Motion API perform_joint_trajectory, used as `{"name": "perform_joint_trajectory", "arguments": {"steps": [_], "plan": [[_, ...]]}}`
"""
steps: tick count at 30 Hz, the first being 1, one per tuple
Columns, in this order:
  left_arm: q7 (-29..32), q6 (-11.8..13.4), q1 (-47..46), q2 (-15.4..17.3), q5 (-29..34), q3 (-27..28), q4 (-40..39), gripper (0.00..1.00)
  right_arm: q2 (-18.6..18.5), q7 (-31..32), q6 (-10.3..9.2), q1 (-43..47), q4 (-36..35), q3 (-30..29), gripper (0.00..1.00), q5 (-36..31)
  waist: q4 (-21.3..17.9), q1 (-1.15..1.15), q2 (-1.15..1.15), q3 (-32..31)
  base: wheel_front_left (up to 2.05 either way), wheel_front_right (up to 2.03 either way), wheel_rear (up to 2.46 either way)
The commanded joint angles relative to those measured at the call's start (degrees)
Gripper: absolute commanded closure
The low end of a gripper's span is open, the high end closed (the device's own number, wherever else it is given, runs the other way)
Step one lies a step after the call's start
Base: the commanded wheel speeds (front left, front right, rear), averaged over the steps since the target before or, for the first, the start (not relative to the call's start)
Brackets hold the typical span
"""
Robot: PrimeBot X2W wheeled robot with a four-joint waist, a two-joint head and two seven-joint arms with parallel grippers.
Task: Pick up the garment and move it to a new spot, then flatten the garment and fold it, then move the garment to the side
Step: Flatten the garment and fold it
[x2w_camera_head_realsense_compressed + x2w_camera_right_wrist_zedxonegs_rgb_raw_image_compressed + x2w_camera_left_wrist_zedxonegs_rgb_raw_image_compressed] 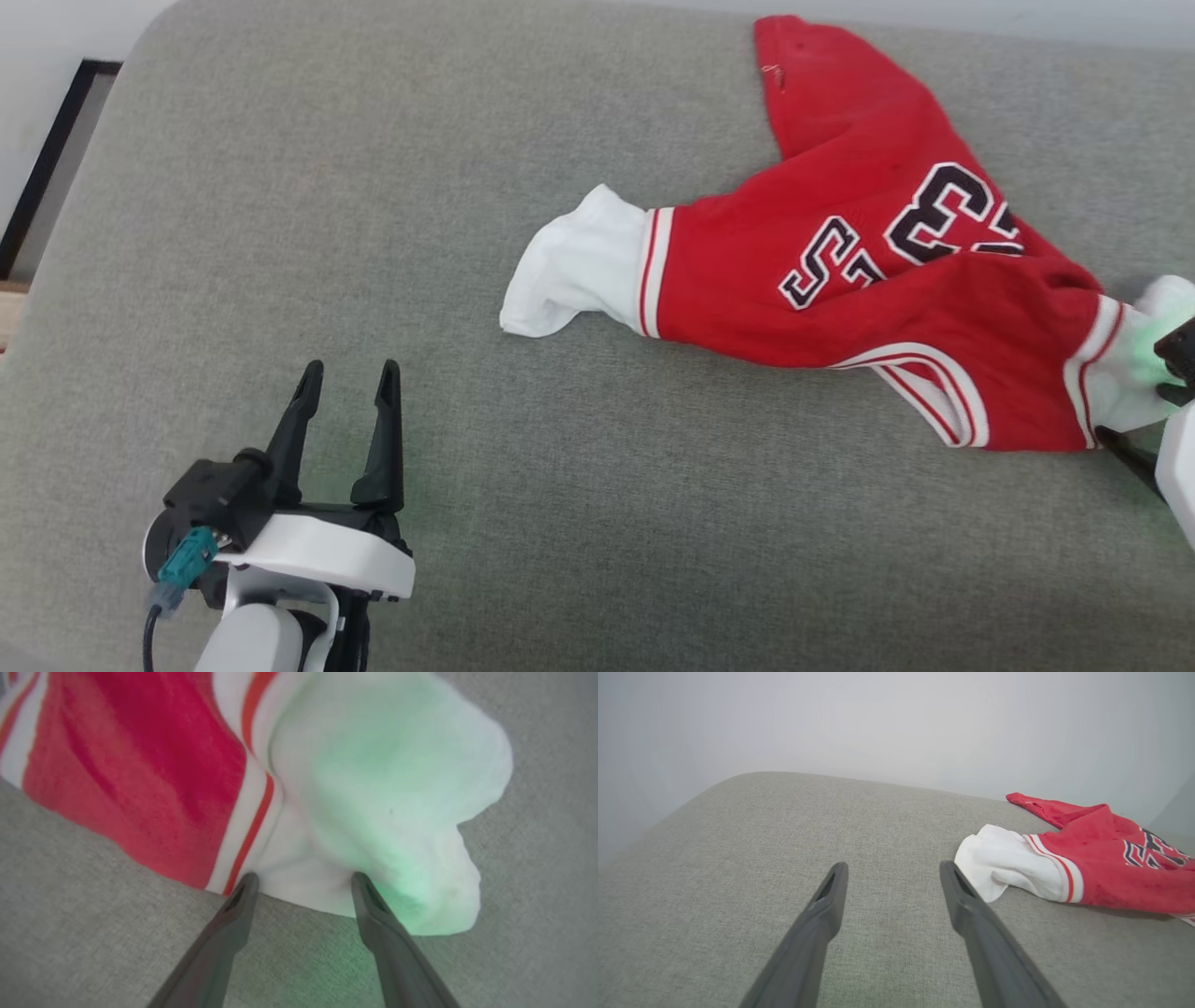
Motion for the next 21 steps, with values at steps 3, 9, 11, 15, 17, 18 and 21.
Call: {"name": "perform_joint_trajectory", "arguments": {"steps": [3,9,11,15,17,18,21], "plan": [[-0.3,-1.6,0.7,-1.7,1.9,2.0,-0.8,0.00,0.0,2.8,-0.03,0.3,2.2,2.1,0.00,1.2,0.7,0.00,0.00,1.2,0.00,0.00,0.00],[-0.3,-4.5,-0.3,-4.2,4.7,5.4,-1.8,0.00,1.1,5.7,-0.09,0.2,3.7,5.7,0.49,3.0,0.6,0.00,0.00,2.9,0.00,0.00,0.00],[-0.3,-5.7,-1.2,-4.6,5.0,6.7,-2.3,0.00,0.9,5.6,-0.16,-0.1,4.3,6.6,1.00,3.0,0.3,0.00,0.00,3.2,0.00,0.00,0.00],[-0.3,-6.7,-3.3,-2.5,5.6,6.3,-3.1,0.00,1.1,4.0,-0.24,-0.7,5.2,5.4,1.00,3.2,-0.3,0.00,0.00,3.1,0.00,0.00,0.00],[-0.3,-7.0,-5.0,-0.4,5.6,4.9,-2.9,0.00,1.7,2.9,-0.23,-0.3,5.0,4.9,1.00,3.5,-0.6,0.00,0.00,2.7,0.00,0.00,0.00],[-0.3,-7.1,-6.1,1.0,5.4,3.8,-2.6,0.00,1.8,2.3,-0.21,-0.2,4.8,4.7,1.00,3.5,-0.7,0.00,0.00,2.6,0.00,0.00,0.00],[3.7,-7.2,-10.9,6.8,2.5,-4.5,-2.7,0.00,2.5,0.3,-0.15,-0.3,4.0,4.1,1.00,2.8,-1.0,0.00,0.00,2.2,0.00,0.00,0.00]]}}
